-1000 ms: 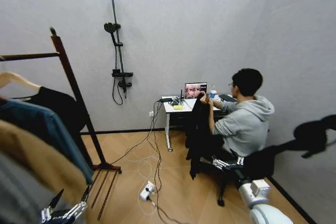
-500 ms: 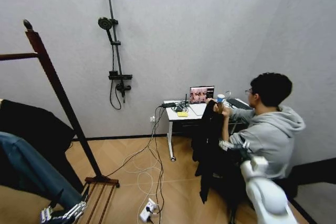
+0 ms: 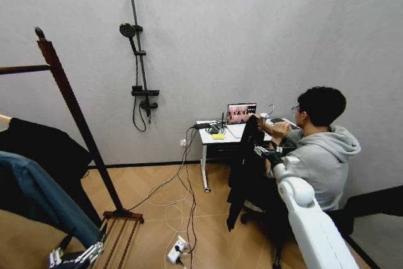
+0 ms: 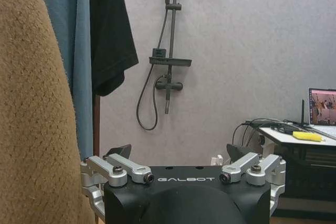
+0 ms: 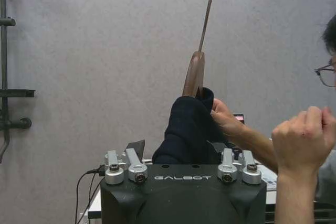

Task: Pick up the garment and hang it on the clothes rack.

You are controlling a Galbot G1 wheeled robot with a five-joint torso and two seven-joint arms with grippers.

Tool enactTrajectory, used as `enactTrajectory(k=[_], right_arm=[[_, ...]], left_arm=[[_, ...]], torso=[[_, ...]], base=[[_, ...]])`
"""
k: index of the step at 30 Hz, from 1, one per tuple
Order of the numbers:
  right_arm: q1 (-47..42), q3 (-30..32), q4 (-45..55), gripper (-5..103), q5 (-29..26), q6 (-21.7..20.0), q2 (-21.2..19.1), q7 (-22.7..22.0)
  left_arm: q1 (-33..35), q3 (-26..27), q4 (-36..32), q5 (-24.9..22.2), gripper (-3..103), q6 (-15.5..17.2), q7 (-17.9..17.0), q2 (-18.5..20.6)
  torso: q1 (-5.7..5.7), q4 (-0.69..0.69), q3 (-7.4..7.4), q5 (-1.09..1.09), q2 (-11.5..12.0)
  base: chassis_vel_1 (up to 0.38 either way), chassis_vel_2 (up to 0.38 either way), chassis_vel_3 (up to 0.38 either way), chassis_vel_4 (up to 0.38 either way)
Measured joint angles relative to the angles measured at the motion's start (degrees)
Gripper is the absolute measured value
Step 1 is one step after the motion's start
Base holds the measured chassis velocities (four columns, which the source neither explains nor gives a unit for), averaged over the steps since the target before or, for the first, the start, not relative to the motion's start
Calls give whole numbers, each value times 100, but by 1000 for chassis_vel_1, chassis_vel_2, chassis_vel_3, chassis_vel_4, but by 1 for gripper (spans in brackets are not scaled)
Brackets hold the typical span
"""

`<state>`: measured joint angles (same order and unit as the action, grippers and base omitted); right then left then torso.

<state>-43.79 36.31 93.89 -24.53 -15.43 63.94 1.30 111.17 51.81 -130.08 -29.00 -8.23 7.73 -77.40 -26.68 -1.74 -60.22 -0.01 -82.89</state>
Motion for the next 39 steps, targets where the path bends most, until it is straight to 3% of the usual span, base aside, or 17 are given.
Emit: enactTrajectory(k=[1,3,10,15,20,29,39], right_arm=[[45,-38,-48,60,-39,-7,-16,27],[64,-53,-68,60,-67,-27,-24,40],[165,-106,-179,28,-187,-104,-59,22],[9,-49,113,18,-192,-146,-147,-195],[-288,12,516,17,-249,-159,-188,-228],[-1347,138,2569,16,-567,-362,-368,-229],[-1630,248,3385,16,-817,-481,-574,-468]], left_arm=[[0,0,0,0,100,0,0,0],[0,0,0,0,100,0,0,0],[0,0,0,0,100,0,0,0],[0,0,0,0,100,0,0,0],[0,0,0,0,100,0,0,0],[0,0,0,0,100,0,1,0],[0,0,0,0,100,0,0,0]], torso=[[0,0,0,0,0],[0,-1,0,1,0],[1,-1,0,1,0],[1,-3,1,1,0],[1,-2,0,2,0],[2,-1,2,0,-1],[2,-1,2,0,-1]], base=[[0,0,0,0],[0,0,0,0],[0,0,0,0],[0,0,0,0],[0,0,0,0],[1,7,6,4],[64,65,59,52]])
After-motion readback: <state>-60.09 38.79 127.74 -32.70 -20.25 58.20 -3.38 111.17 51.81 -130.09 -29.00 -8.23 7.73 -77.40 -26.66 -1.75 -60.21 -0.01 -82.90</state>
